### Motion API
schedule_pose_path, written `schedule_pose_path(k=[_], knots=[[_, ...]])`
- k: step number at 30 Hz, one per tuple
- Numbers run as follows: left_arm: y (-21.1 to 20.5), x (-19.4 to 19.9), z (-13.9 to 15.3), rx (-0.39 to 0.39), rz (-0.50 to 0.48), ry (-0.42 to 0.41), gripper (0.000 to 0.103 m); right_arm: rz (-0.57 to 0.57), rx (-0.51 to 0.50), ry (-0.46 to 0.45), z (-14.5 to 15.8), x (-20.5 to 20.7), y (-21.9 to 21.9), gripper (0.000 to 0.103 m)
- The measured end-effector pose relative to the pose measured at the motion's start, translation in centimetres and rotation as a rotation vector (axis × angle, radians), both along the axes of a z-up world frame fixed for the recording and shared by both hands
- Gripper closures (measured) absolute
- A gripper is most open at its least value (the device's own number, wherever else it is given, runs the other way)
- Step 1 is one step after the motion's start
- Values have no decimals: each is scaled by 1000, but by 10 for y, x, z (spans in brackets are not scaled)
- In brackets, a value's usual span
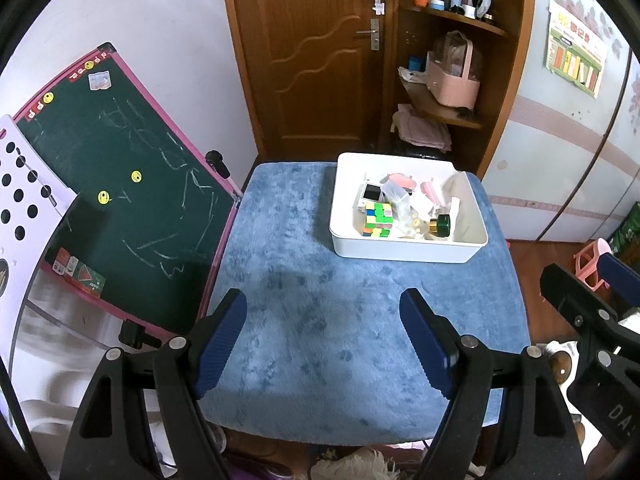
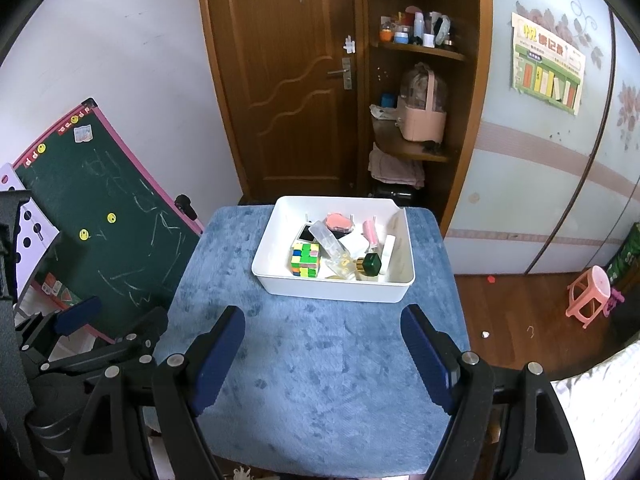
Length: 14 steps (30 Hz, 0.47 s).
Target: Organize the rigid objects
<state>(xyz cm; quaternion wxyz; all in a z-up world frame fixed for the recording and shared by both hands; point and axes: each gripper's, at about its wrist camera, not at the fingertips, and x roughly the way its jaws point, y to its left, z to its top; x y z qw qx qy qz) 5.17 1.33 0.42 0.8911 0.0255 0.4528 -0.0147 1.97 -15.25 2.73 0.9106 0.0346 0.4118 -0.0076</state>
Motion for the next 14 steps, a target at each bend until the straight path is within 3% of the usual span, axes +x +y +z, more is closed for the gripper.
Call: schedule_pose_path(k=[14], knots=[[1,6,-1,5,-38,1,21,-35,7,4,-3,4,5,22]])
